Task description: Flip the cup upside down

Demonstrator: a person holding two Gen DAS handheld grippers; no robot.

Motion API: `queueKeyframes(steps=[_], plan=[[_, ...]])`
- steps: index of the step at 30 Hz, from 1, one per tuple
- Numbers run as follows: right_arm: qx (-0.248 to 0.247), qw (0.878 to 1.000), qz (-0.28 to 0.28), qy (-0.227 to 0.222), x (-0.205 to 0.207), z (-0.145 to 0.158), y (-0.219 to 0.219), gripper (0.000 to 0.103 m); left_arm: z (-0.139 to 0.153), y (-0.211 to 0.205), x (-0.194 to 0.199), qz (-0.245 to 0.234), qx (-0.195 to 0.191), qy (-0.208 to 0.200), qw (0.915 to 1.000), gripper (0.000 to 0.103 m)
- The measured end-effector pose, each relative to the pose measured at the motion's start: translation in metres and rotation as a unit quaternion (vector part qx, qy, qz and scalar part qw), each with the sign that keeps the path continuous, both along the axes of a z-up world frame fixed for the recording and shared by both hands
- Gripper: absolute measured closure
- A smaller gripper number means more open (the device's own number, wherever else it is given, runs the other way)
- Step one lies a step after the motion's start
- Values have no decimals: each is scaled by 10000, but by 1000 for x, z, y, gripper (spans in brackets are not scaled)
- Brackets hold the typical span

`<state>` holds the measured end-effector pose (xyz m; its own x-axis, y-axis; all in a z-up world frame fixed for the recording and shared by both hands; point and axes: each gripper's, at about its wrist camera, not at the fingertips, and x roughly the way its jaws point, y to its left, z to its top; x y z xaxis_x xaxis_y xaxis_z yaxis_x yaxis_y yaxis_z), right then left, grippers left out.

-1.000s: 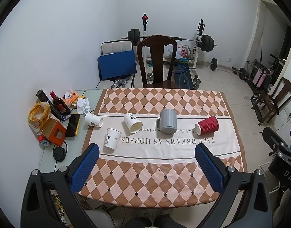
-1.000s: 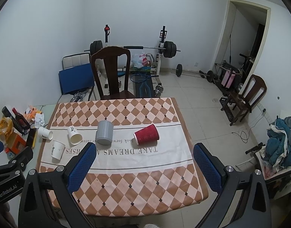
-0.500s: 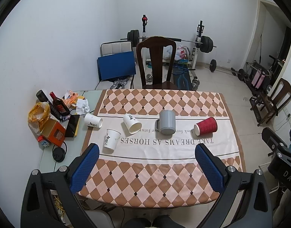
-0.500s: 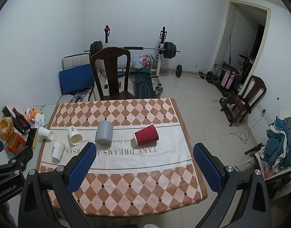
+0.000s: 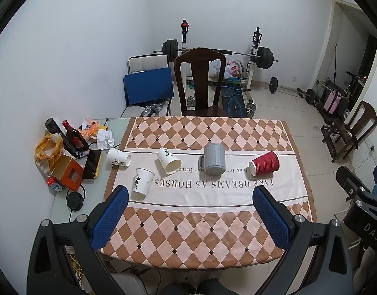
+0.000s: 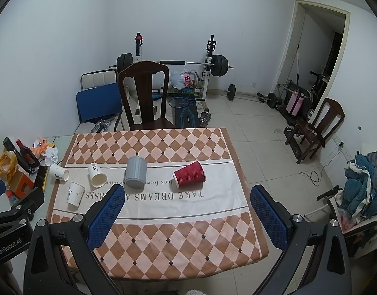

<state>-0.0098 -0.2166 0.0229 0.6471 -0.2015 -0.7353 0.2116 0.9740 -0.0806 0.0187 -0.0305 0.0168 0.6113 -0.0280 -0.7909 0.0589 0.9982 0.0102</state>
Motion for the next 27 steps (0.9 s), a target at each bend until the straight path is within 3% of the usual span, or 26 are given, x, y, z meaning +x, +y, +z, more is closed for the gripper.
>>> queueKeyframes(steps=[20,24,27], plan=[[71,10000,-33,54,-2,1,0,0,1,-11,13,-11,27,16,10000,0],[30,9994,-292,175,1,-9,-2,0,-16,-12,34,-11,124,124,9998,0],[-6,9974,-559,455,12,-36,-6,0,-43,-9,58,-1,145,330,9994,0]])
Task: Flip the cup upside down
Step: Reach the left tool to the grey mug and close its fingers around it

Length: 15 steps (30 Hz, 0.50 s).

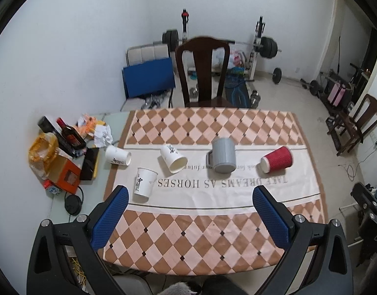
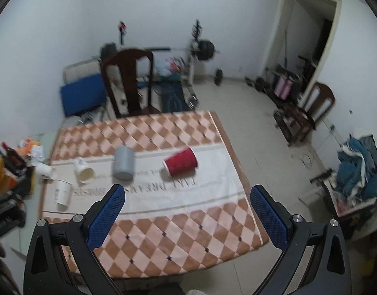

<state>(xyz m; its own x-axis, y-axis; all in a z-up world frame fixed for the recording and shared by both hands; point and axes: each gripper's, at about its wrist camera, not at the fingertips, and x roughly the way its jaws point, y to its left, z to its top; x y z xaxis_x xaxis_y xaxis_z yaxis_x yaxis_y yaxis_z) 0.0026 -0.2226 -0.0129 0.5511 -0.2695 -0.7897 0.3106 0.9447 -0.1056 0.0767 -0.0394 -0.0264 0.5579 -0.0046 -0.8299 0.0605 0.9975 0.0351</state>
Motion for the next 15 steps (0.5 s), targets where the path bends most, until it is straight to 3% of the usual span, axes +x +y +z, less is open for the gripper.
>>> queueKeyframes(steps=[7,12,15], plan=[[345,9928,-195,1132,56,-111,-23,0,-88,11,62,41,-16,907,9959,0],[589,9786,-168,1963,106,-204,-42,10,-147,-9,115,-114,-112,1451,9893,1],[714,9698,-83,2330,138,-252,-52,12,-174,-23,145,-147,-269,1746,9842,10]])
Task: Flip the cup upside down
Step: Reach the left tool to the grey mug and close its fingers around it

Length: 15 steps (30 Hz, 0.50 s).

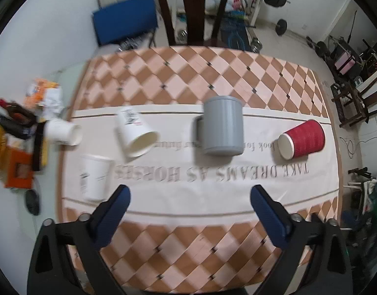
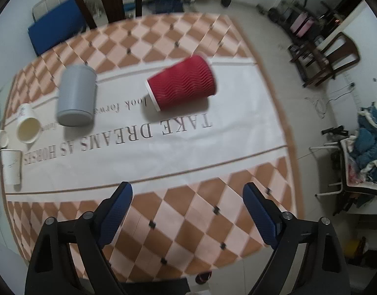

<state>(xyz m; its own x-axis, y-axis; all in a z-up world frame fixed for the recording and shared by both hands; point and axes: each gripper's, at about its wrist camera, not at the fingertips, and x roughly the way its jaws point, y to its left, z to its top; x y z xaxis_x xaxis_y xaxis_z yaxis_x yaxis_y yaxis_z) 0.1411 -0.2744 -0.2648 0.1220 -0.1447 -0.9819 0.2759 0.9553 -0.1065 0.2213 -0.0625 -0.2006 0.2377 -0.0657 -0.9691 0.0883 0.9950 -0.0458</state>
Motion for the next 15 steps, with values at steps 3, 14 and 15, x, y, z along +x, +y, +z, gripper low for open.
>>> queueKeyframes(steps=[3,14,15], plan=[[113,9996,-13,272,25,-32,-11,14,-29,-20,32,-28,-122,373,9992,19],[485,9946,-164,905,70,-101,-39,16,-104,-62,98,-138,49,1085,9940,20],[509,9942,-165,928,72,-104,-40,17,-108,-64,100,-155,83,1121,9935,20]])
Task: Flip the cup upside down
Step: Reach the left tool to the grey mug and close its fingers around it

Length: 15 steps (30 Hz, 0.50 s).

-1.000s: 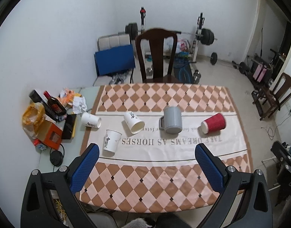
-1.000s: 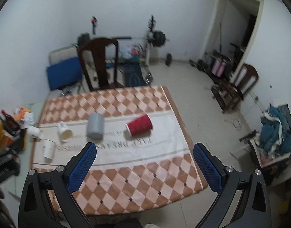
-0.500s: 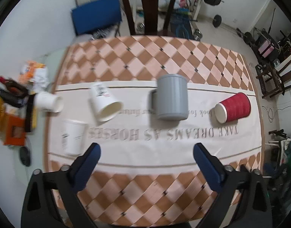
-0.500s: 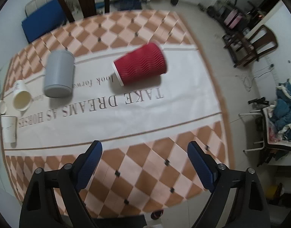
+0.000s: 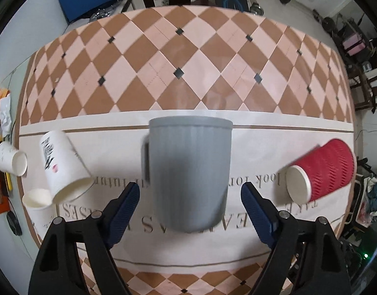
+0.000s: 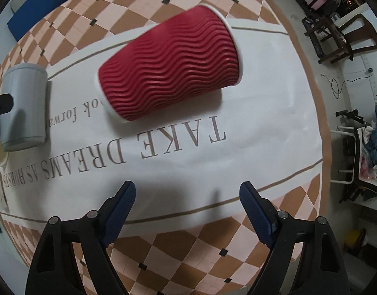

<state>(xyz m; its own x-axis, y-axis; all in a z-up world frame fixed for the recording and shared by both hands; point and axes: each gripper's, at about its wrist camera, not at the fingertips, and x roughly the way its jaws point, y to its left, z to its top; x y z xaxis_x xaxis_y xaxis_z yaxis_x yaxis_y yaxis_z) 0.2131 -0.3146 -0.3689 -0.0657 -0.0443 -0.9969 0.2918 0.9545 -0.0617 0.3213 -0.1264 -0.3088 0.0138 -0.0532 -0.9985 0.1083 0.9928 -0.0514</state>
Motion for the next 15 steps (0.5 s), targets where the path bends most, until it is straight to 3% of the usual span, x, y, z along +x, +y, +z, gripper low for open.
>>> queueKeyframes(steps=[2,3,15], plan=[[25,10000,-12,60,5,-6,-3,17,-9,-3,1,-66,74,45,9999,20],[41,10000,-11,80,6,-8,-3,18,-11,-3,2,-93,95,50,9999,29],[91,9999,61,96,15,-9,-10,18,6,6,-28,-408,175,-330,9985,31]])
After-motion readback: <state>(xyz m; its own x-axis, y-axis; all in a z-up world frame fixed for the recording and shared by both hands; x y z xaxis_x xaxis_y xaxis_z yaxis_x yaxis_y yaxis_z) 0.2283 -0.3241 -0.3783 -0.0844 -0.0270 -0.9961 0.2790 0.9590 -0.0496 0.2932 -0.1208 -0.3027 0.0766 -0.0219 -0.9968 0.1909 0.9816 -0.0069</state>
